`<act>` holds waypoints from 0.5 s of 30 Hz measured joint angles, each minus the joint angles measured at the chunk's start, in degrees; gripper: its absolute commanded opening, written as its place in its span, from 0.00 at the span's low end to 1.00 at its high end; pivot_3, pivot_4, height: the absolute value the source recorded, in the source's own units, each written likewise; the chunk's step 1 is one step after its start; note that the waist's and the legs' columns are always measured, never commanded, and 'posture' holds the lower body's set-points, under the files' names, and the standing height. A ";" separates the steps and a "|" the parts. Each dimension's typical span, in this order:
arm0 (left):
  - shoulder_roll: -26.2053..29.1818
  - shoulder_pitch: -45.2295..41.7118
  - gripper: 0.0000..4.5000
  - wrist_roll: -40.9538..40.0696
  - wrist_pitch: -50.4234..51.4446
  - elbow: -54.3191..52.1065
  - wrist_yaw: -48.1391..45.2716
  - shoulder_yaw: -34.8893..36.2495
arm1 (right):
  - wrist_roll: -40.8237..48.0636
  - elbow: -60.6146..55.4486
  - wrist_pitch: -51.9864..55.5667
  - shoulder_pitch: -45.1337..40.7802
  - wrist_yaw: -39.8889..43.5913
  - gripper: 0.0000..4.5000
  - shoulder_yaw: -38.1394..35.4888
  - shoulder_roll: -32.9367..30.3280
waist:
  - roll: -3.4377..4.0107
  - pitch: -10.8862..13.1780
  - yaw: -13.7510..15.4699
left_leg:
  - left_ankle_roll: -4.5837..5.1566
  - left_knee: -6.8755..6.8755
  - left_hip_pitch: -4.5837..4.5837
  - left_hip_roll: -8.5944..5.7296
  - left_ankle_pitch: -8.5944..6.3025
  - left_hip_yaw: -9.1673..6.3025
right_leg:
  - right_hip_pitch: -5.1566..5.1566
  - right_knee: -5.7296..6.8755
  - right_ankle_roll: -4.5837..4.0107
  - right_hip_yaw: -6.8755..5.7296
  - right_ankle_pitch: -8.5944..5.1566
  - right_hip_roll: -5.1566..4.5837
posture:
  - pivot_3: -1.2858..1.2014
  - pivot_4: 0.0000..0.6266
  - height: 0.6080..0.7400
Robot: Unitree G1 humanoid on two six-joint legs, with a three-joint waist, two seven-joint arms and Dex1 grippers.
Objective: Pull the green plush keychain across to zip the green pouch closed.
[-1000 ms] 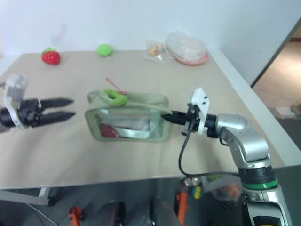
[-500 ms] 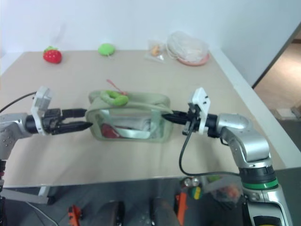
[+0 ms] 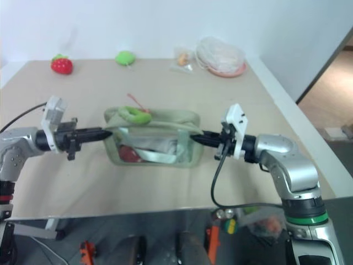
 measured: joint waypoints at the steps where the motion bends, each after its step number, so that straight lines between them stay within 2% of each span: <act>1: 0.00 0.13 0.00 0.05 -0.06 -0.28 0.00 0.00 | 0.37 0.04 0.30 -0.02 -0.05 0.16 -0.13 0.01 | 0.00 0.00 0.02 | 0.00 0.00 0.00 0.00 0.00 0.00 | 0.00 0.00 0.00 0.00 0.00 0.00 | 0.52 0.24 1.00; 5: 0.00 0.90 0.00 -0.01 -0.07 -1.35 0.14 0.23 | 1.15 0.95 2.26 0.00 -0.51 0.43 -0.25 -0.01 | 0.00 0.00 0.05 | 0.00 0.01 0.00 -0.02 0.00 0.00 | 0.01 0.00 0.00 0.00 0.00 -0.03 | 0.52 0.24 1.00; 6: 0.00 0.94 0.00 -0.01 -0.07 -1.39 0.15 0.23 | 1.24 1.00 2.38 0.00 -0.50 0.47 -0.25 -0.02 | 0.00 0.00 0.05 | 0.00 0.01 0.00 -0.02 0.00 0.00 | 0.01 0.00 0.01 0.00 0.00 -0.04 | 0.52 0.24 1.00; 7: -0.04 1.20 0.00 -0.08 0.02 -1.97 0.23 0.21 | 2.45 0.95 3.23 0.70 -0.01 0.63 -0.99 -0.67 | 0.00 0.00 0.07 | 0.00 0.00 -0.02 -0.04 0.00 0.00 | 0.01 -0.01 0.03 0.00 -0.02 -0.05 | 0.52 0.24 1.00; 8: -0.04 1.30 0.00 -0.13 0.04 -2.10 0.25 0.21 | 2.84 0.95 3.42 1.03 0.04 0.67 -1.53 -0.89 | 0.00 0.00 0.09 | 0.00 0.00 -0.02 -0.06 0.00 -0.01 | 0.01 -0.01 0.05 -0.01 -0.03 -0.07 | 0.52 0.24 1.00; 11: -0.05 1.74 0.00 -0.49 0.08 -2.84 0.40 0.26 | 6.45 0.97 5.13 1.64 -0.39 0.91 -6.88 -1.55 | 0.05 0.03 0.13 | 0.00 0.00 -0.05 -0.11 0.00 -0.03 | -0.01 -0.02 0.10 -0.01 -0.04 -0.13 | 0.52 0.24 1.00; 15: -0.05 2.34 0.00 -0.62 0.09 -3.50 0.49 0.61 | 11.69 1.24 7.26 -1.30 -1.26 0.91 -13.92 -3.07 | 0.05 0.03 0.12 | 0.01 0.00 -0.01 -0.13 0.00 -0.01 | 0.00 -0.02 0.15 0.00 -0.01 -0.14 | 0.52 0.24 1.00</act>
